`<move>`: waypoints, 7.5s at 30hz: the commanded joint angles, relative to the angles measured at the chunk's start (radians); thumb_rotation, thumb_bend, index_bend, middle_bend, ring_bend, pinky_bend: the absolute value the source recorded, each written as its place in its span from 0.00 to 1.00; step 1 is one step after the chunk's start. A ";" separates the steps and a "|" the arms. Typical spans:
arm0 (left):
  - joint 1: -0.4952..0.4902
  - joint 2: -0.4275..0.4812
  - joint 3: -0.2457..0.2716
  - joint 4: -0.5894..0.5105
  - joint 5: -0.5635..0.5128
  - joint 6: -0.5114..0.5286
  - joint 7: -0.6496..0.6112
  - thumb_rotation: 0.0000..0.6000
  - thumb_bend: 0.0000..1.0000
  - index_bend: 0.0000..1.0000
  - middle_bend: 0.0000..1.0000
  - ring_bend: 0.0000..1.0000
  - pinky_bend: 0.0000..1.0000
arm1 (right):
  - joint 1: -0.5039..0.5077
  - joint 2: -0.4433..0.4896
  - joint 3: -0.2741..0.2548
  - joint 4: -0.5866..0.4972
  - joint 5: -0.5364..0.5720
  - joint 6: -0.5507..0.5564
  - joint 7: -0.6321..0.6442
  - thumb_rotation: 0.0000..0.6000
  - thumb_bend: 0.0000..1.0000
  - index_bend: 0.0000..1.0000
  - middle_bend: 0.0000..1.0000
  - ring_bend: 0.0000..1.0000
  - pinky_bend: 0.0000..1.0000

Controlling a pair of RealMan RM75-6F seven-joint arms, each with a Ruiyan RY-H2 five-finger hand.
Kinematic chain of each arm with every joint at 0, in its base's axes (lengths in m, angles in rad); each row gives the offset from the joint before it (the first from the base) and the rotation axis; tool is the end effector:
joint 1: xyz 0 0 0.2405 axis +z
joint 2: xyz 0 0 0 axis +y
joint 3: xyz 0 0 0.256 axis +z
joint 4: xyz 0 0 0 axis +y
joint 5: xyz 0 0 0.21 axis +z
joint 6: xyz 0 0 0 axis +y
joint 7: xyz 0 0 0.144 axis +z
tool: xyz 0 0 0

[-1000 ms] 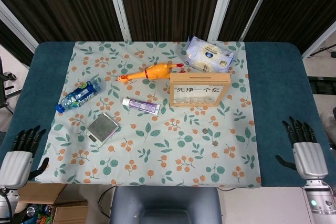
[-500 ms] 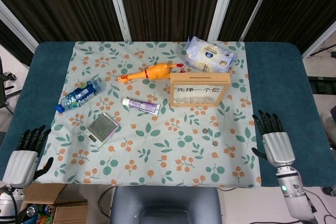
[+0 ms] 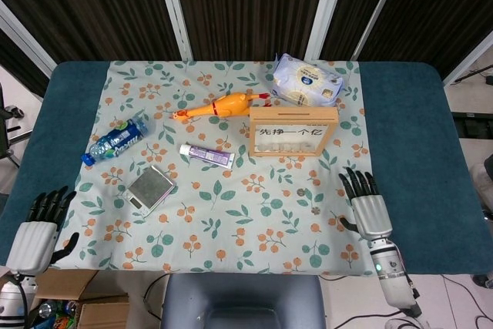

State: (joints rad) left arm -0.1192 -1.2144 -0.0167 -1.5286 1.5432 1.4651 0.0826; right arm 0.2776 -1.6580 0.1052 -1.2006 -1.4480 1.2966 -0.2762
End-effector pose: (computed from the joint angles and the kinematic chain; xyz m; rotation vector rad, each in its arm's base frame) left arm -0.3103 0.1851 0.1261 -1.4931 -0.8456 -0.8676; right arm -0.2851 -0.2482 -0.0005 1.5709 -0.8078 0.8161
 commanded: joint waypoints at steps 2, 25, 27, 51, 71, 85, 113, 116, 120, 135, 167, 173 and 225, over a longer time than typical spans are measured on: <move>-0.001 -0.002 0.001 0.009 -0.009 -0.011 -0.007 1.00 0.36 0.00 0.00 0.00 0.00 | 0.016 -0.037 -0.004 0.043 -0.005 -0.006 0.016 1.00 0.31 0.35 0.00 0.00 0.00; -0.002 -0.002 0.002 0.022 -0.024 -0.022 -0.018 1.00 0.36 0.00 0.00 0.00 0.00 | 0.053 -0.171 -0.029 0.226 -0.054 0.011 0.148 1.00 0.40 0.52 0.00 0.00 0.00; -0.002 -0.002 0.002 0.022 -0.025 -0.022 -0.018 1.00 0.36 0.00 0.00 0.00 0.00 | 0.055 -0.174 -0.031 0.230 -0.054 0.006 0.151 1.00 0.42 0.51 0.00 0.00 0.00; -0.003 -0.003 0.005 0.028 -0.029 -0.029 -0.024 1.00 0.35 0.00 0.00 0.00 0.00 | 0.050 -0.192 -0.056 0.248 -0.056 -0.011 0.167 1.00 0.42 0.56 0.00 0.00 0.00; -0.005 0.003 0.010 0.027 -0.031 -0.041 -0.023 1.00 0.36 0.00 0.00 0.00 0.00 | 0.061 -0.190 -0.058 0.237 -0.039 -0.057 0.141 1.00 0.42 0.55 0.00 0.00 0.00; -0.005 0.002 0.011 0.029 -0.032 -0.042 -0.031 1.00 0.36 0.00 0.00 0.00 0.00 | 0.056 -0.213 -0.059 0.268 -0.053 -0.022 0.152 1.00 0.43 0.65 0.00 0.00 0.00; -0.002 0.006 0.017 0.034 -0.028 -0.042 -0.059 1.00 0.36 0.00 0.00 0.00 0.00 | 0.063 -0.242 -0.047 0.333 -0.075 0.028 0.199 1.00 0.50 0.64 0.09 0.00 0.00; -0.001 0.007 0.017 0.034 -0.030 -0.043 -0.059 1.00 0.36 0.00 0.00 0.00 0.00 | 0.065 -0.244 -0.045 0.338 -0.075 0.029 0.203 1.00 0.52 0.65 0.09 0.00 0.00; -0.003 0.007 0.017 0.033 -0.030 -0.046 -0.059 1.00 0.36 0.00 0.00 0.00 0.00 | 0.065 -0.246 -0.044 0.343 -0.072 0.027 0.204 1.00 0.54 0.65 0.10 0.00 0.00; -0.002 0.004 0.018 0.044 -0.035 -0.051 -0.068 1.00 0.36 0.00 0.00 0.00 0.00 | 0.065 -0.251 -0.037 0.343 -0.058 0.018 0.206 1.00 0.65 0.70 0.12 0.00 0.00; 0.005 0.029 0.011 0.047 -0.026 -0.026 -0.117 1.00 0.36 0.00 0.00 0.00 0.00 | 0.418 -0.044 0.412 -0.046 0.099 0.049 -0.151 1.00 0.65 0.78 0.14 0.00 0.00; 0.008 0.034 0.012 0.051 -0.027 -0.026 -0.127 1.00 0.36 0.00 0.00 0.00 0.00 | 0.468 -0.093 0.425 0.034 0.195 0.004 -0.193 1.00 0.65 0.78 0.14 0.00 0.00; 0.007 0.034 0.013 0.046 -0.026 -0.032 -0.128 1.00 0.36 0.00 0.00 0.00 0.00 | 0.193 0.094 0.020 -0.131 -0.114 0.365 0.014 1.00 0.55 0.00 0.12 0.00 0.00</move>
State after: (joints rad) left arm -0.1119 -1.1808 -0.0037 -1.4828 1.5168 1.4329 -0.0457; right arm 0.5257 -1.5929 0.1854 -1.3295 -1.5122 1.6210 -0.2756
